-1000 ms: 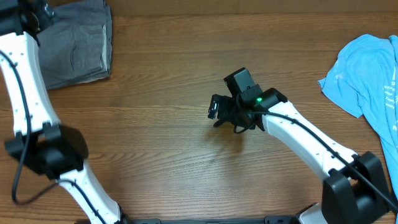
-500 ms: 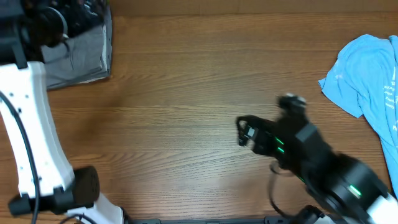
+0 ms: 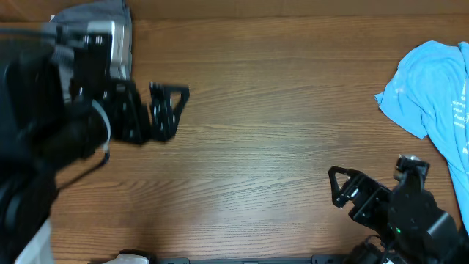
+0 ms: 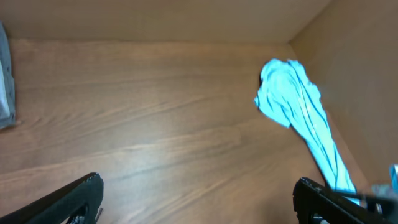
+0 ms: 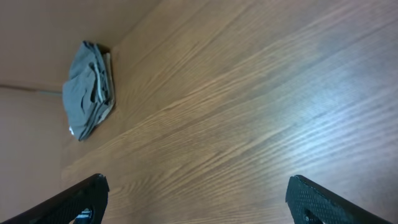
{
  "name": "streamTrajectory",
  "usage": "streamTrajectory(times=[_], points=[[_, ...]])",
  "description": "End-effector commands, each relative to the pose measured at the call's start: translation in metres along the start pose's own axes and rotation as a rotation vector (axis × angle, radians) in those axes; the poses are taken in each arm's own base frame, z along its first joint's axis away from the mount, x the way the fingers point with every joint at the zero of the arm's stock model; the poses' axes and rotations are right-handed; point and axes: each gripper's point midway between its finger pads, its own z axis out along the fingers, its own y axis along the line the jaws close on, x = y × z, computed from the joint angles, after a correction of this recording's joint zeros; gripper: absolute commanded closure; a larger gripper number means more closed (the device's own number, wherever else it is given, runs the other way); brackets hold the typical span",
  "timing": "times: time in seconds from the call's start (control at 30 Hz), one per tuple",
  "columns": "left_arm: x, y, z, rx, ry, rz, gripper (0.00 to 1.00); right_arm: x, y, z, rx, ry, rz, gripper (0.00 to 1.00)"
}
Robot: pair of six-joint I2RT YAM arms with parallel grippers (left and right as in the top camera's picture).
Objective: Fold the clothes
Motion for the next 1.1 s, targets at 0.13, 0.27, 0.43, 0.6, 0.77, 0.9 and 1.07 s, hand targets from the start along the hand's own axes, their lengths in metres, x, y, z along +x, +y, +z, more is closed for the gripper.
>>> streamTrajectory(times=[0.13,0.27,0.43,0.6,0.77,0.9,1.07], points=[[0.032,-0.019,-0.072,0.014,-0.113,0.07,0.0,0.0,-0.001,-0.011,-0.043,-0.006,0.087,0.05],[0.054,-0.027,-0.107,0.033,-0.186,0.097,0.0,0.0,-0.001,-0.011,-0.044,-0.007,0.099,0.1],[0.091,-0.022,-0.124,0.027,-0.203,0.1,0.0,-0.004,-0.003,-0.011,-0.034,-0.027,0.116,0.11],[0.122,-0.01,-0.113,0.035,-0.222,0.099,0.0,-0.005,-0.004,-0.011,-0.03,-0.037,0.125,0.14],[0.145,0.001,-0.089,0.076,-0.293,0.101,0.0,-0.023,-0.012,-0.016,-0.003,-0.143,0.125,0.14],[0.158,0.011,-0.067,0.095,-0.315,0.076,0.0,-0.046,-0.018,-0.023,0.028,-0.282,0.089,0.08],[0.171,0.031,-0.033,0.06,-0.241,0.035,0.0,-0.069,-0.02,-0.031,0.05,-0.413,0.083,0.0]])
